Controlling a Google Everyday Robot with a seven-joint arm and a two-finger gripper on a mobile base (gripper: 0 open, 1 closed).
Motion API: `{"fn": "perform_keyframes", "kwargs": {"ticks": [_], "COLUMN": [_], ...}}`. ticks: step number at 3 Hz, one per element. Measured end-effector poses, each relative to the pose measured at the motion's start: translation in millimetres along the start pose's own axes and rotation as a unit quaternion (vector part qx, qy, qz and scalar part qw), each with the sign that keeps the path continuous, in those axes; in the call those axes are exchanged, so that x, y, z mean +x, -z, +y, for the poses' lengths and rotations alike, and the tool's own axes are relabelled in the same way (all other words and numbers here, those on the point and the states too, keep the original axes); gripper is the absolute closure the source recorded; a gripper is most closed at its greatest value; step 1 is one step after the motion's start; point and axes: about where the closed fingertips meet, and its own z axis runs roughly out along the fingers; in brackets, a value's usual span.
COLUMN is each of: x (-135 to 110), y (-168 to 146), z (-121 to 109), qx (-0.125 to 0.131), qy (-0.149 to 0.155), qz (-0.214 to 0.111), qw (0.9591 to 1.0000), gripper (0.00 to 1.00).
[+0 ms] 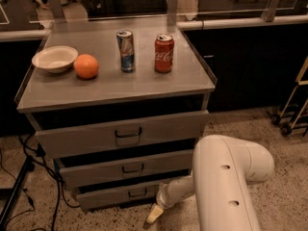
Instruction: Open bottom drawer
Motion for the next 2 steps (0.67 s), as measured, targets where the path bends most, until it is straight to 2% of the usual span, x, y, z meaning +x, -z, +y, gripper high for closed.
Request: {"fn": "perform_keyframes", "kwargs": {"ticks": [1, 2], "x": [1, -13], "y": [-10, 0], "z": [-14, -45], "qx": [0.009, 0.040], "qy": [0.008, 0.030], "qz": [0.007, 0.009], "qw": [0.9999, 0.9987], "gripper": [0.00, 0.00]}}
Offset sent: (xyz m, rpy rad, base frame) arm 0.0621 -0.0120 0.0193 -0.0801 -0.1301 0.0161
